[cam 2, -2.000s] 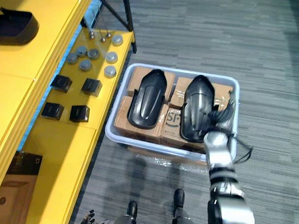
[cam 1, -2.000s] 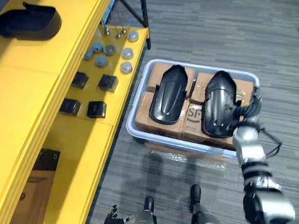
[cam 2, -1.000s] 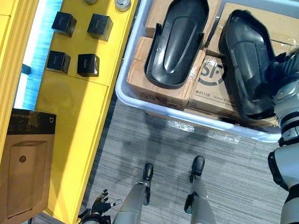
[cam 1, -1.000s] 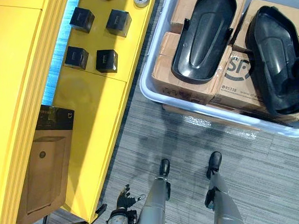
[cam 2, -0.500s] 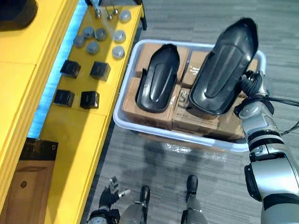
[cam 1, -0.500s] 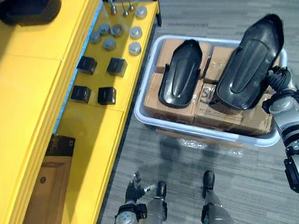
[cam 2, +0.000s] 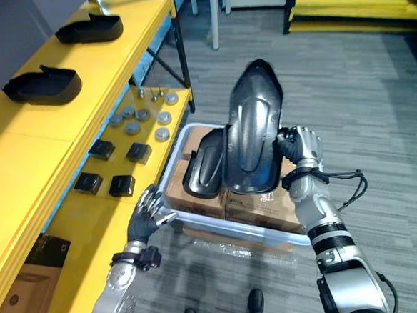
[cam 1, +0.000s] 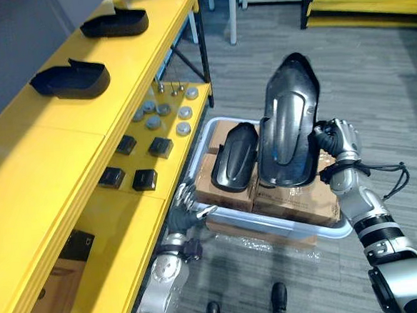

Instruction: Walk over and take plastic housings, then place them on the shelf

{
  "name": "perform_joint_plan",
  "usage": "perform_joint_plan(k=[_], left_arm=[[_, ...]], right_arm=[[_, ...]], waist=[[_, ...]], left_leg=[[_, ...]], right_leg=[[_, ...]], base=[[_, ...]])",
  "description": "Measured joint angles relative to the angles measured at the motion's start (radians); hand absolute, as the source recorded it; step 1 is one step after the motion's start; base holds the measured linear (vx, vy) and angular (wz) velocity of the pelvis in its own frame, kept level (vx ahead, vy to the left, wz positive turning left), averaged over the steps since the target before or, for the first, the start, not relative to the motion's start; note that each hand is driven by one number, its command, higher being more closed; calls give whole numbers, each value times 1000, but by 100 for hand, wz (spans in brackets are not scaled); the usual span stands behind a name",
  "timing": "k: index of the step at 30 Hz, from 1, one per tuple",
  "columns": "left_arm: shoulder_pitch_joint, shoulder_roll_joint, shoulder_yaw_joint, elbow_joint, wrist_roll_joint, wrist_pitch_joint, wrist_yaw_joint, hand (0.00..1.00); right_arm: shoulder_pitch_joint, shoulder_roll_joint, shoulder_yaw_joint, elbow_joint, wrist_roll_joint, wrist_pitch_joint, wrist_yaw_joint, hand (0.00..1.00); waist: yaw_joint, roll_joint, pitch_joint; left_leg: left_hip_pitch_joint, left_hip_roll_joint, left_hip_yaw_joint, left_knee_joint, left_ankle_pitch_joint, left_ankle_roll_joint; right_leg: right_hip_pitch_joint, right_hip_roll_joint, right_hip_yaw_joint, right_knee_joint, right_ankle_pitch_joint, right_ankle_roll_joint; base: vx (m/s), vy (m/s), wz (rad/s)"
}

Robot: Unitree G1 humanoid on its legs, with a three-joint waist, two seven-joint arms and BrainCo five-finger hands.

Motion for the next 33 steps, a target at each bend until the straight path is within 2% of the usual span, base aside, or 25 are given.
perform_joint_plan(k=[3,6,13,19,21,26,27,30,33], left_arm=[[-41,0,-54,31,-112,11,-23,0],[-47,5,-90,68,-189,31,-31,0],[-89,29,-156,89,-293,49,-36,0],[-141,38,-189,103,-309,54,-23,0],[-171,30,-193,128,-308,58,-2,0],[-223,27,-167,200,-259,60,83,0],[-240,20,-144,230,-230,60,107,100],[-285,6,-97,288,-210,60,187,100],[-314,4,-88,329,-213,60,216,100]], right_arm=[[26,4,48,-65,-56,0,2,100],[39,32,97,-102,-70,-1,4,100],[74,39,164,-129,-101,-9,14,100],[84,45,214,-129,-102,-20,20,100],[106,71,236,-142,-107,-24,22,100],[146,80,243,-198,-141,-24,21,100],[149,84,257,-209,-143,-24,18,100],[158,110,278,-209,-145,-24,9,100],[180,126,286,-243,-144,-24,-8,100]], waist=[[-9,-29,-47],[-21,-45,-79],[-10,-53,-131],[-9,-65,-161],[-7,-79,-176],[-2,-89,-185],[1,-90,-186],[2,-96,-193],[3,-98,-194]], left_leg=[[19,2,1,-15,5,-1],[45,4,2,-30,7,-2],[62,6,0,-62,25,-3],[66,7,-7,-64,27,-6],[68,7,-10,-63,27,-6],[71,6,-26,-64,33,-7],[74,6,-26,-67,34,-7],[77,8,-28,-78,41,-10],[78,11,-28,-80,42,-11]], right_leg=[[11,0,2,0,-3,-2],[32,0,2,-1,-9,-1],[37,1,-2,-1,-9,-1],[47,1,-9,-1,-9,-1],[52,1,-12,-1,-10,-1],[63,-3,-29,-1,-12,1],[65,-3,-28,-1,-13,1],[65,0,-30,-1,-20,6],[65,2,-31,-1,-20,4]], base=[[1,4,-1],[0,0,0],[0,0,0],[7,5,3],[8,8,4],[-7,1,10],[0,0,0],[-4,-6,2],[1,-4,1]])
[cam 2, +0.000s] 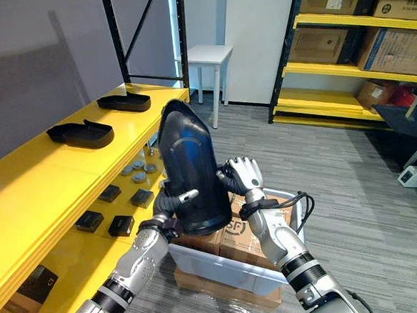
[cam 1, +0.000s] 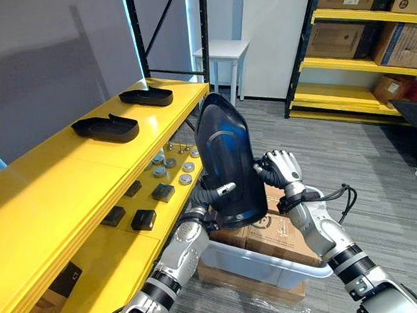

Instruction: Walk over and take plastic housings, then place them on the shelf

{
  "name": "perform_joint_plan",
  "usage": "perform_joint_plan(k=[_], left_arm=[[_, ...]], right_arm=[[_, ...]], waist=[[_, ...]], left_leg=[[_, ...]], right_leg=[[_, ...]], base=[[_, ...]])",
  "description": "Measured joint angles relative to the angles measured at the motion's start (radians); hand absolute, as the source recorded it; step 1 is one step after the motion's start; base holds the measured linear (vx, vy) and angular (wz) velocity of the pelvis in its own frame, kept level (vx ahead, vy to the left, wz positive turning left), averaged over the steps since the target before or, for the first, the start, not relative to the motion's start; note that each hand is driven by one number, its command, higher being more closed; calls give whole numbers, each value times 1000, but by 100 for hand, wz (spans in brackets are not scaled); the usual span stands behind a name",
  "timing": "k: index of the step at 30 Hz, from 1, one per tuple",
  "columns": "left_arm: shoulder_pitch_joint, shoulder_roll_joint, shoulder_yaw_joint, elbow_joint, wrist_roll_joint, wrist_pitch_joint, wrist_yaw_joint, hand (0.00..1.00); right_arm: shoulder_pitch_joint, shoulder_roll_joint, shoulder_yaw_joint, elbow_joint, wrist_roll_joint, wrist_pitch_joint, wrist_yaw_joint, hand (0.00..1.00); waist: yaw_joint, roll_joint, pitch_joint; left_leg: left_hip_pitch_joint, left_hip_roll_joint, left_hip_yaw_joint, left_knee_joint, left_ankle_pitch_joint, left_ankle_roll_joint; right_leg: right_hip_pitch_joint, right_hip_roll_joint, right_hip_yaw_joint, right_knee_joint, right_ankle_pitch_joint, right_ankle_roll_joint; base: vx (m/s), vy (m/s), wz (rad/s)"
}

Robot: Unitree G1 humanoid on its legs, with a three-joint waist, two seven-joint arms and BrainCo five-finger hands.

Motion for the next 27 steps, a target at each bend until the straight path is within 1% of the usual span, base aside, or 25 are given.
perform_joint_plan(k=[4,6,9,11,12,13,14,16,17,18,19,20,21,22,23,24,25,26,27], left_arm=[[-31,-2,21,49,-32,0,33,100],[-33,-2,21,54,-47,-2,33,100],[-33,0,7,54,-102,-7,31,100],[-33,2,-9,54,-143,-9,31,100],[-33,1,-30,54,-167,-15,31,100],[-33,1,-40,53,-178,-16,31,100],[-33,1,-51,53,-199,-20,30,100],[-33,-1,-54,45,-231,-25,29,100],[-32,-6,-53,31,-244,-29,29,100],[-29,-8,-39,19,-254,-38,29,100],[-23,-8,-25,5,-253,-40,30,100],[-9,-7,0,-41,-240,-48,30,100],[26,-6,36,-111,-205,-56,31,100],[52,-5,55,-150,-186,-57,31,100],[102,-3,79,-220,-139,-61,37,100],[139,-6,96,-282,-65,-61,50,100],[150,-7,101,-306,-26,-61,55,100],[155,-14,101,-338,94,-61,75,100],[155,-39,100,-364,178,-61,82,100]], right_arm=[[13,4,39,-15,3,0,-34,100],[18,3,44,-29,4,0,-40,100],[34,2,46,-40,9,1,-66,100],[39,-4,51,-43,11,1,-82,100],[51,-20,52,-53,11,1,-94,100],[59,-28,53,-60,11,1,-99,0],[70,-34,56,-73,20,1,-110,0],[74,-35,57,-89,48,1,-132,0],[76,-55,70,-111,54,-1,-142,0],[76,-72,88,-125,54,-12,-151,0],[77,-72,91,-129,54,-15,-153,0],[85,-71,86,-155,54,-17,-158,0],[90,-61,81,-183,54,-24,-160,0],[101,-46,75,-197,55,-31,-160,0],[139,-2,54,-219,69,-52,-160,0],[193,53,26,-230,92,-66,-160,0],[220,76,10,-229,94,-70,-160,0],[276,116,-14,-229,118,-75,-163,0],[330,138,-35,-229,135,-75,-162,0]], waist=[[-3,-8,-5],[-3,-9,-6],[-1,-15,-9],[-2,-15,-9],[-3,-15,-9],[-3,-15,-9],[0,-15,-8],[-5,-7,-3],[-14,0,2],[-22,4,5],[-30,5,5],[-42,10,6],[-39,14,8],[-25,11,9],[-11,9,8],[0,9,8],[2,9,8],[1,11,9],[-3,16,11]], left_leg=[[12,2,1,-9,1,-2],[14,2,1,-10,1,-2],[14,1,-7,-9,1,-2],[7,-3,-27,-9,1,-2],[-3,-7,-57,-3,3,-4],[-11,-9,-69,4,4,-6],[-41,-11,-83,29,6,-8],[-114,63,117,81,-3,-2],[-153,144,315,123,-1,6],[-157,220,539,149,12,30],[-151,253,647,164,18,40],[-138,294,807,195,30,56],[-134,290,860,197,62,55],[-131,272,856,192,62,54],[-115,227,847,169,58,56],[-88,179,831,138,55,60],[-75,157,818,123,54,62],[-52,119,785,96,47,73],[-22,87,746,70,41,81]], right_leg=[[1,3,2,0,2,-4],[3,3,1,0,2,-4],[7,2,-5,0,2,-4],[17,-2,-28,0,-2,-5],[28,-6,-59,0,-10,-7],[33,-8,-81,0,-12,-8],[37,-15,-123,0,-17,-10],[43,-21,-198,1,-25,-16],[52,-28,-254,1,-37,-16],[65,-43,-305,2,-46,-6],[72,-49,-330,3,-51,2],[81,-66,-369,7,-61,17],[87,-88,-387,8,-55,28],[90,-101,-386,5,-51,33],[111,-134,-402,8,-50,36],[130,-181,-433,54,-67,60],[135,-208,-446,95,-78,75],[144,-264,-476,199,-97,94],[132,-335,-488,358,-108,81]], base=[[41,4,-3],[47,6,0],[37,13,7],[1,-3,33],[-3,-22,62],[-7,-15,83],[-43,-27,99],[-65,-36,117],[-35,-29,140],[-16,-12,144],[96,64,140],[142,122,119],[150,154,92],[150,211,54],[175,219,51],[198,212,63],[233,201,85],[224,227,99],[206,246,103]])
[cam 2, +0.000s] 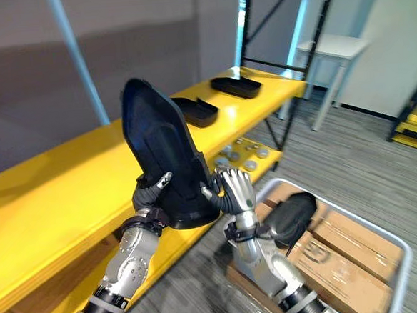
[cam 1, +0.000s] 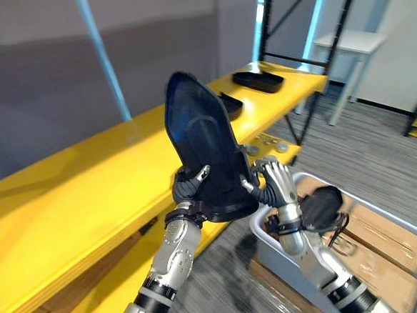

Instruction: Walk over and take plastic housings, then place them on the shelf

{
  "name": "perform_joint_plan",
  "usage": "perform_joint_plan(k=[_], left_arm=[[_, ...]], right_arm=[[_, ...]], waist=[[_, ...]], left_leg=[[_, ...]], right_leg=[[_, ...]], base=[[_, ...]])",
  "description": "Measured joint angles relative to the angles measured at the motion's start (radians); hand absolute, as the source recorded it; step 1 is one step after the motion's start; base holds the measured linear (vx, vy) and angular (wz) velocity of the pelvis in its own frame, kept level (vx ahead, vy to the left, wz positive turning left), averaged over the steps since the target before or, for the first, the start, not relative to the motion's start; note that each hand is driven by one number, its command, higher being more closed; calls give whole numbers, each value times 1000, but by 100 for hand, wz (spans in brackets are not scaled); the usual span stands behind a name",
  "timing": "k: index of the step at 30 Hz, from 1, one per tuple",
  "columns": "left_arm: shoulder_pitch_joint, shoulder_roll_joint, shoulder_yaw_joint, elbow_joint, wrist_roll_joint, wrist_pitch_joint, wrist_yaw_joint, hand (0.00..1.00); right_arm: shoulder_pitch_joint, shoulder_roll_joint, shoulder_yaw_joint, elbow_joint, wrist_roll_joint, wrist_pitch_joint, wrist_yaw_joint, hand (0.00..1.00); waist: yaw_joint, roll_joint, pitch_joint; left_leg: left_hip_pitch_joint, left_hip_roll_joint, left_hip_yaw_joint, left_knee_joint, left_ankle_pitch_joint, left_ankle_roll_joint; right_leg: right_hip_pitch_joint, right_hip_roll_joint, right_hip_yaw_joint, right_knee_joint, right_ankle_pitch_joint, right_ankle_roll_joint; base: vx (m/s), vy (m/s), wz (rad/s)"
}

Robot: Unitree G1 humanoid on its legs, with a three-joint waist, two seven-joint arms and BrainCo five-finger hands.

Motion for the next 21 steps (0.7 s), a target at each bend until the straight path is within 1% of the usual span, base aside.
perform_joint_plan(k=[1,2,3,4,5,6,7,8,9,10,11,12,13,14,15,16,17,18,19,20,21], left_arm=[[-1,-12,-2,-10,46,1,4,100],[-2,-34,-2,-29,165,5,25,100],[-3,-41,0,-37,208,9,34,100],[-4,-51,4,-49,309,12,55,100],[-4,-63,13,-49,400,21,85,100],[-3,-68,20,-46,435,27,97,100],[-3,-73,38,-39,495,34,119,100],[-3,-72,53,-36,524,41,131,100],[-3,-73,74,-31,552,50,144,100],[-4,-72,82,-27,562,52,150,100],[-5,-72,104,-6,579,58,164,100],[-16,-72,121,35,594,63,175,100],[-30,-70,125,60,598,68,179,100],[-49,-68,144,106,608,76,192,100],[-65,-74,164,146,608,93,195,100],[-77,-76,174,164,608,103,193,100],[-99,-86,185,177,606,120,188,100],[-130,-98,187,200,601,127,187,100],[-147,-106,187,215,589,130,185,100],[-183,-116,187,245,555,131,184,100],[-221,-117,188,276,511,131,184,100]], right_arm=[[21,6,-13,0,4,0,2,0],[48,18,-27,0,21,-2,7,0],[60,34,-37,1,29,-6,8,0],[74,76,-56,4,36,-16,8,0],[86,109,-70,4,38,-22,8,0],[93,120,-75,4,39,-24,7,0],[107,131,-80,5,45,-38,5,0],[115,132,-83,5,53,-45,5,0],[132,142,-110,2,72,-56,7,0],[146,150,-132,-2,75,-57,7,0],[180,159,-181,-12,89,-58,7,0],[231,160,-223,-41,113,-57,7,0],[262,161,-241,-64,119,-58,7,0],[315,158,-255,-94,154,-64,9,0],[344,145,-264,-97,182,-65,16,0],[360,142,-273,-98,202,-67,18,0],[392,139,-279,-103,236,-67,36,0],[433,143,-281,-126,246,-70,57,0],[455,145,-285,-140,260,-79,69,0],[490,146,-287,-165,279,-87,87,0],[509,146,-287,-170,292,-97,104,0]], waist=[[-5,0,1],[-26,-2,8],[-36,-3,9],[-58,-7,16],[-68,-7,26],[-72,-7,27],[-79,-7,27],[-83,-6,28],[-88,-8,29],[-93,-8,28],[-103,-9,28],[-113,-20,28],[-119,-35,28],[-130,-53,25],[-142,-21,18],[-148,-10,15],[-161,-1,13],[-171,0,13],[-174,0,13],[-186,3,15],[-203,6,17]], left_leg=[[16,-15,-17,-11,-6,6],[43,-38,-66,-22,-20,16],[47,-42,-92,-24,-29,24],[55,-44,-136,-26,-43,30],[73,-51,-170,-35,-42,38],[79,-56,-185,-40,-41,39],[88,-64,-209,-49,-34,31],[87,-67,-228,-51,-35,31],[80,-66,-254,-50,-36,24],[77,-65,-270,-51,-34,18],[72,-63,-303,-48,-38,1],[70,-66,-337,-41,-46,-20],[70,-75,-356,-34,-53,-31],[71,-84,-380,-27,-69,-56],[63,-44,-388,-28,-72,-77],[59,-25,-392,-32,-70,-86],[60,7,-392,-46,-65,-107],[68,35,-394,-65,-58,-124],[74,44,-394,-76,-54,-130],[82,57,-399,-92,-48,-138],[80,58,-414,-95,-44,-139]], right_leg=[[-15,-41,6,96,3,-8],[-76,-117,81,305,42,-89],[-122,-129,149,419,37,-118],[-219,-98,285,605,-38,-111],[-280,-43,367,677,-100,-106],[-301,-19,388,675,-121,-106],[-333,27,413,613,-151,-104],[-343,59,426,526,-157,-104],[-354,117,478,372,-162,-99],[-353,151,525,283,-162,-93],[-338,214,641,121,-157,-85],[-317,258,752,18,-106,-59],[-306,269,799,-9,-45,-47],[-287,266,825,-21,-66,11],[-278,296,806,-54,-67,-1],[-271,314,791,-74,-60,-12],[-259,349,780,-112,-45,-32],[-248,376,768,-133,-39,-41],[-243,386,762,-138,-38,-43],[-233,397,749,-145,-40,-46],[-231,397,736,-145,-43,-52]], base=[[179,369,108],[109,287,91],[117,223,118],[114,9,113],[137,-27,107],[171,-55,92],[191,-84,72],[202,-103,76],[230,-155,59],[254,-209,71],[324,-291,80],[223,-210,85],[274,-308,76],[248,-273,43],[296,-314,25],[216,-198,-3],[197,-191,-3],[181,-178,-4],[153,-142,6],[113,-96,17],[91,-73,22]])
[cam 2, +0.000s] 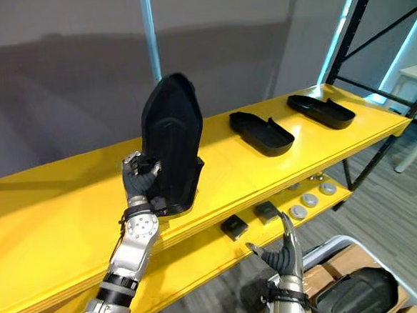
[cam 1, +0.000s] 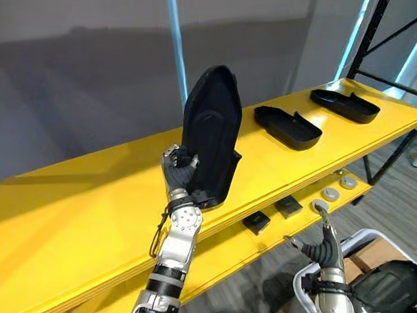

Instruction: Walk over and take plastic housings, then place them on the shelf

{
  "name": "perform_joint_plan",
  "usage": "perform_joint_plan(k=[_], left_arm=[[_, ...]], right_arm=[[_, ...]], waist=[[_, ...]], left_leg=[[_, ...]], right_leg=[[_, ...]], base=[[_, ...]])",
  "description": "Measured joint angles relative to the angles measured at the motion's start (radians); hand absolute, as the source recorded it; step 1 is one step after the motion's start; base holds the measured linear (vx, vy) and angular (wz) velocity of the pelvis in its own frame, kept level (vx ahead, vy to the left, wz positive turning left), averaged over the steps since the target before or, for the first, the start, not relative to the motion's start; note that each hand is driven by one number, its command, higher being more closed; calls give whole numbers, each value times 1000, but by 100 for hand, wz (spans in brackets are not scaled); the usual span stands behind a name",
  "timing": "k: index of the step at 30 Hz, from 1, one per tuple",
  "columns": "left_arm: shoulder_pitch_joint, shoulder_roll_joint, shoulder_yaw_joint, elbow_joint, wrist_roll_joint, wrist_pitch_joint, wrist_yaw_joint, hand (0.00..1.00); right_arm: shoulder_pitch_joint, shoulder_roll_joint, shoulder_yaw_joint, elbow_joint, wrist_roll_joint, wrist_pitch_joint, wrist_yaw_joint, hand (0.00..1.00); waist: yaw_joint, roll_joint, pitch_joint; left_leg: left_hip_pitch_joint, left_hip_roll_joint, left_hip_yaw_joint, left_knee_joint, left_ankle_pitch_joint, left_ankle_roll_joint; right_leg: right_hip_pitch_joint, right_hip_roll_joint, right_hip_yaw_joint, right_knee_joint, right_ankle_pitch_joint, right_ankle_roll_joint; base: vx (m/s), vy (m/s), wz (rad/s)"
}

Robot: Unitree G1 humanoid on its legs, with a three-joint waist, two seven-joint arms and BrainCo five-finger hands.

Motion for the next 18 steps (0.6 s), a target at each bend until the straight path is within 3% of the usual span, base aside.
perform_joint_plan(k=[1,3,6,9,14,18], left_arm=[[-19,-1,0,18,-23,-1,0,100],[-87,-4,11,81,-203,-10,-2,100],[-123,-1,51,137,-370,-17,-15,100],[-192,60,124,254,-477,-22,-14,100],[-329,184,160,408,-544,-10,-15,100],[-398,199,156,466,-570,2,-32,100]], right_arm=[[7,0,0,0,14,-1,8,0],[49,-1,1,-10,52,-1,32,0],[108,-4,17,-26,65,0,58,0],[142,-22,87,-35,95,0,96,0],[145,-29,152,-34,97,0,134,0],[143,-30,182,-33,97,0,159,0]], waist=[[-7,2,1],[-14,12,9],[-17,27,20],[-17,26,33],[-41,14,71],[-58,11,81]], left_leg=[[-3,-1,-5,0,1,0],[-18,-23,-11,0,6,6],[-36,-46,-13,-11,14,18],[-47,-55,23,-31,18,24],[-61,-58,70,-46,26,26],[-60,-58,76,-59,27,26]], right_leg=[[0,-2,-5,0,-1,-1],[2,-24,-16,-19,-1,-1],[-1,-42,-16,-56,21,5],[-17,-45,16,-115,62,3],[-47,-41,61,-157,103,5],[-47,-42,62,-167,104,4]], base=[[46,-20,25],[-13,64,19],[-47,94,8],[-54,71,-28],[10,43,-29],[74,27,-4]])
